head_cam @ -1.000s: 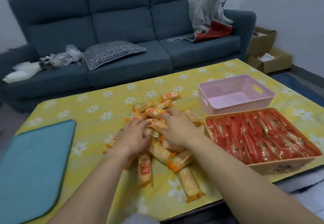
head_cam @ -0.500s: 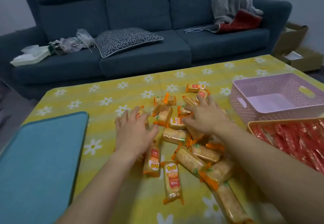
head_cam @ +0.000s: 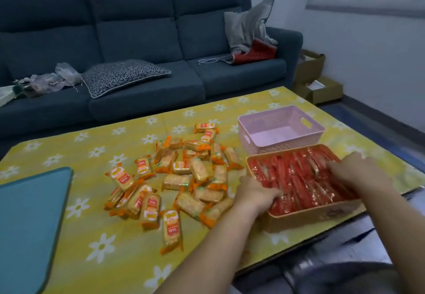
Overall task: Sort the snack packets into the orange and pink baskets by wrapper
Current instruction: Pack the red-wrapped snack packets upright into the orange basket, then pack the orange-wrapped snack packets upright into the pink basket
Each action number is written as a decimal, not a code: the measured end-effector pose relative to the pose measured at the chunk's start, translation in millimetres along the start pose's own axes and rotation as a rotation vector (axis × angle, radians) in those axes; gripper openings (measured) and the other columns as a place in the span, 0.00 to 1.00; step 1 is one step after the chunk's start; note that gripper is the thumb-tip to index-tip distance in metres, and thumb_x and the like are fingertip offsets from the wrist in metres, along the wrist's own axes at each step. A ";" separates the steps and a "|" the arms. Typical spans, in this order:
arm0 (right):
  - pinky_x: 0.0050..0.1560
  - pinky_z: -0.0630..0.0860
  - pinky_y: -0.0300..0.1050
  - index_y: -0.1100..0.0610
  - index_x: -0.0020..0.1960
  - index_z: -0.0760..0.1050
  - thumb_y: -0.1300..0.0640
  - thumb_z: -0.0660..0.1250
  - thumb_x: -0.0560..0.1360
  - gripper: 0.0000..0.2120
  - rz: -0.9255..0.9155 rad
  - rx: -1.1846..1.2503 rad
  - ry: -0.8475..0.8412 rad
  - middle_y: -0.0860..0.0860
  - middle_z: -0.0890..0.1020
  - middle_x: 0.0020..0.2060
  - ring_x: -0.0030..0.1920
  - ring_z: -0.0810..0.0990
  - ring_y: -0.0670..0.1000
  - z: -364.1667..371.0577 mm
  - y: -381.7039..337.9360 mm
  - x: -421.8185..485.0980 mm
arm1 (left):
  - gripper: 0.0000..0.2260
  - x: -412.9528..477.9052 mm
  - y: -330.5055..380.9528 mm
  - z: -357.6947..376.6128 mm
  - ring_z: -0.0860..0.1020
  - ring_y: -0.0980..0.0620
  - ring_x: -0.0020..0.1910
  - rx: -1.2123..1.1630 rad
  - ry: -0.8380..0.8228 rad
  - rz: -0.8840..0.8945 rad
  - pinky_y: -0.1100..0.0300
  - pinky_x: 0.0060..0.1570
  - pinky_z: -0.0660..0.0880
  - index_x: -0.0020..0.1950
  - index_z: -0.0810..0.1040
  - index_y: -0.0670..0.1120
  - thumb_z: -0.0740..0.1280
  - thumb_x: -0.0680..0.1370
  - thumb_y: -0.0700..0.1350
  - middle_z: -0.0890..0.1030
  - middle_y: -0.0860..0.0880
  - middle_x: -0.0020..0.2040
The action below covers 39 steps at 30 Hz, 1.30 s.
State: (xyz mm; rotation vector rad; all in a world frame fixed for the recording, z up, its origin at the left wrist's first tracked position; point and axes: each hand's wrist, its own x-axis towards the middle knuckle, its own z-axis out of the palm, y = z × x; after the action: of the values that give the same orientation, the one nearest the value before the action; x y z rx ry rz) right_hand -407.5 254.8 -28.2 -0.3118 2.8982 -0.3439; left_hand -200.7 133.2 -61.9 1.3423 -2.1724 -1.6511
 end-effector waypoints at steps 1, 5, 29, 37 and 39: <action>0.62 0.73 0.55 0.67 0.66 0.72 0.36 0.61 0.75 0.35 -0.043 0.050 -0.081 0.66 0.75 0.66 0.62 0.76 0.66 2.2 2.4 2.0 | 0.40 -0.2 -1.5 -2.5 0.84 0.47 0.54 -0.047 0.006 -0.029 0.55 0.58 0.79 0.61 0.81 0.48 0.74 0.52 0.63 0.83 0.47 0.59; 0.45 0.73 0.49 0.62 0.43 0.76 0.41 0.61 0.80 0.24 -0.231 0.133 -0.120 0.64 0.82 0.49 0.45 0.78 0.61 -6.4 0.7 -0.7 | 0.04 -11.2 11.1 -7.2 0.84 0.45 0.41 -0.224 0.032 -0.119 0.51 0.39 0.82 0.45 0.82 0.46 0.72 0.76 0.46 0.86 0.44 0.47; 0.50 0.70 0.49 0.52 0.61 0.76 0.54 0.62 0.76 0.14 -0.792 -0.432 0.021 0.53 0.82 0.56 0.57 0.81 0.56 12.0 -130.1 -54.2 | 0.03 114.1 101.8 -159.1 0.84 0.39 0.48 -0.727 0.367 -0.032 0.58 0.23 0.79 0.50 0.79 0.42 0.66 0.78 0.38 0.84 0.41 0.46; 0.31 0.60 0.40 0.55 0.36 0.66 0.58 0.68 0.71 0.11 -0.814 -0.426 -0.244 0.52 0.74 0.34 0.32 0.72 0.52 -10.4 -109.8 -72.9 | 0.04 177.3 99.7 -74.0 0.79 0.42 0.26 -0.355 0.252 -0.072 0.54 0.22 0.79 0.40 0.79 0.38 0.69 0.74 0.36 0.80 0.39 0.33; 0.34 0.63 0.41 0.55 0.42 0.71 0.59 0.67 0.73 0.05 -0.845 -0.437 -0.239 0.54 0.80 0.43 0.42 0.80 0.55 -10.2 -109.6 -74.7 | 0.03 178.7 89.6 -60.8 0.79 0.42 0.29 -0.272 0.201 -0.083 0.49 0.30 0.82 0.42 0.79 0.37 0.69 0.75 0.36 0.81 0.37 0.36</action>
State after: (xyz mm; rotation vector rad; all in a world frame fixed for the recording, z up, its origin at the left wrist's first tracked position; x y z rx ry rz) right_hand -318.3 170.1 22.2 -1.5273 2.4239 0.2134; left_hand -327.1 -31.3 -36.5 1.4623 -1.7334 -1.6827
